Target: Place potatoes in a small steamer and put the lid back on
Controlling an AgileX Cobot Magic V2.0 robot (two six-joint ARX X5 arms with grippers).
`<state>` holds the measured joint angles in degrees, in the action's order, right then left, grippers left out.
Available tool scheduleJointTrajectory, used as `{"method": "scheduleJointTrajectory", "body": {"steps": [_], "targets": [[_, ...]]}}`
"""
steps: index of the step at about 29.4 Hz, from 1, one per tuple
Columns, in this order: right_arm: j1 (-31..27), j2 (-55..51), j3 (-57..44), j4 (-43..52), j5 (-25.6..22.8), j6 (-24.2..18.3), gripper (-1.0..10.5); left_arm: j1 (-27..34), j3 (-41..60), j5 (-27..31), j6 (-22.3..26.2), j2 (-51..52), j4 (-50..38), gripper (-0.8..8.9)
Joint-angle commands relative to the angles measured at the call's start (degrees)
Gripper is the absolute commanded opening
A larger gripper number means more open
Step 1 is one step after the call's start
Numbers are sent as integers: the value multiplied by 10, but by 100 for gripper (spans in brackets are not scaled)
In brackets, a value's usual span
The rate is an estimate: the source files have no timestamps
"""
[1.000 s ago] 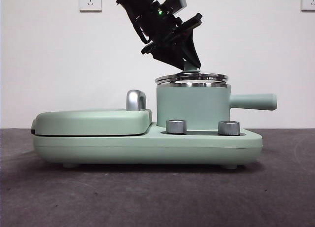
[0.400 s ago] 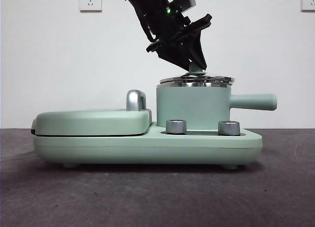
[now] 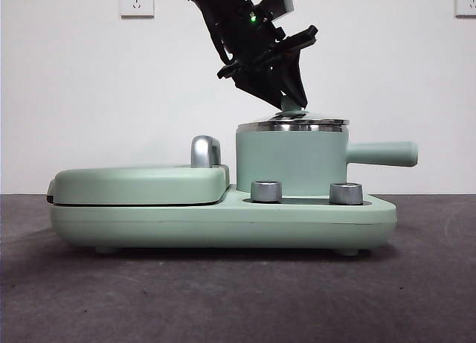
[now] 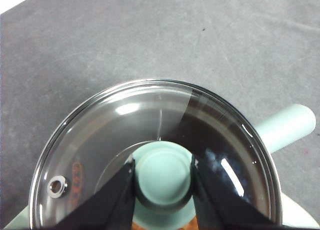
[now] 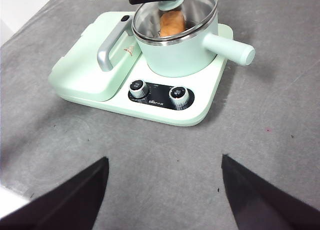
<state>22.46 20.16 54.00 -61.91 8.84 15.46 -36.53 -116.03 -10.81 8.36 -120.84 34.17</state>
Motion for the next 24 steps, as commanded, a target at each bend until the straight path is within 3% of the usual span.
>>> {"method": "scheduleJointTrajectory", "body": {"steps": [1,24], "targets": [[3,0,3,6,-3,7,347,-2,-18,5,14,-16,11,14],[3,0,3,6,-14,9,347,-2,-46,5,-3,-22,37,14]]}}
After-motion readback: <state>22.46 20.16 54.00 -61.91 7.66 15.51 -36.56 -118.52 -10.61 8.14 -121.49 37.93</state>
